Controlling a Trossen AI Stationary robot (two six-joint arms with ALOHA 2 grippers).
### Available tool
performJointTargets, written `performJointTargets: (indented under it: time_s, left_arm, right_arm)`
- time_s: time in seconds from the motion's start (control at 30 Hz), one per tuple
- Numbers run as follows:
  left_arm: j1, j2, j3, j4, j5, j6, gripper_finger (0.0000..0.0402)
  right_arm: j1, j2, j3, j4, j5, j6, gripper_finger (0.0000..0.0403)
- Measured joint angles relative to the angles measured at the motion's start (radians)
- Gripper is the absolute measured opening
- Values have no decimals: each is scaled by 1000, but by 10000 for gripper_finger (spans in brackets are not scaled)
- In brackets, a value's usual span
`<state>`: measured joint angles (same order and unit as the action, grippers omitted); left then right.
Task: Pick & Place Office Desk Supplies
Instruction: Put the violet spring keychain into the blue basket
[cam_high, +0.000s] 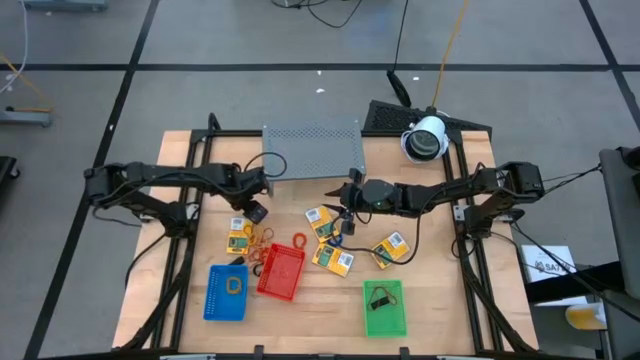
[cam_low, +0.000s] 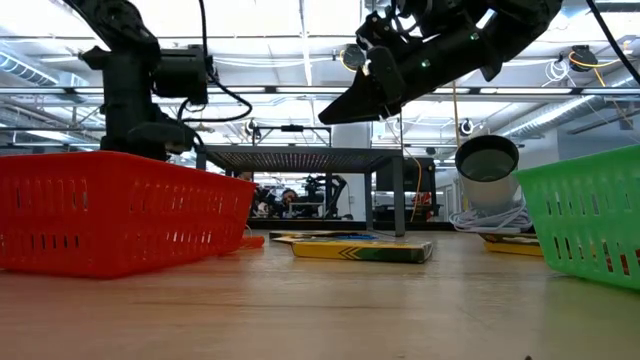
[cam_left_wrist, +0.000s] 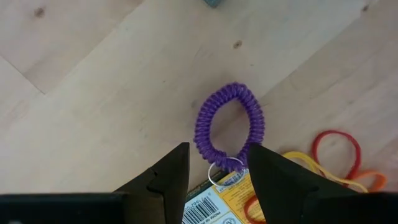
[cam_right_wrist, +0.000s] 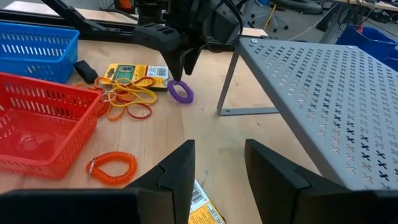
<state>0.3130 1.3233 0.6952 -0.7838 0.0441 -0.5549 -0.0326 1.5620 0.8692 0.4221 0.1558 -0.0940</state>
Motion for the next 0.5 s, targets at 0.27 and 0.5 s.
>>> performJointTargets:
  time_s: [0.27, 0.5]
  left_arm:
    - [-1, -1, 0, -49, 0, -5, 168]
    - [-6, -1, 0, -78, -26, -30, 168]
  right_arm:
    - [0, 0, 0, -8, 0, 0, 132]
    - [0, 0, 0, -8, 0, 0, 132]
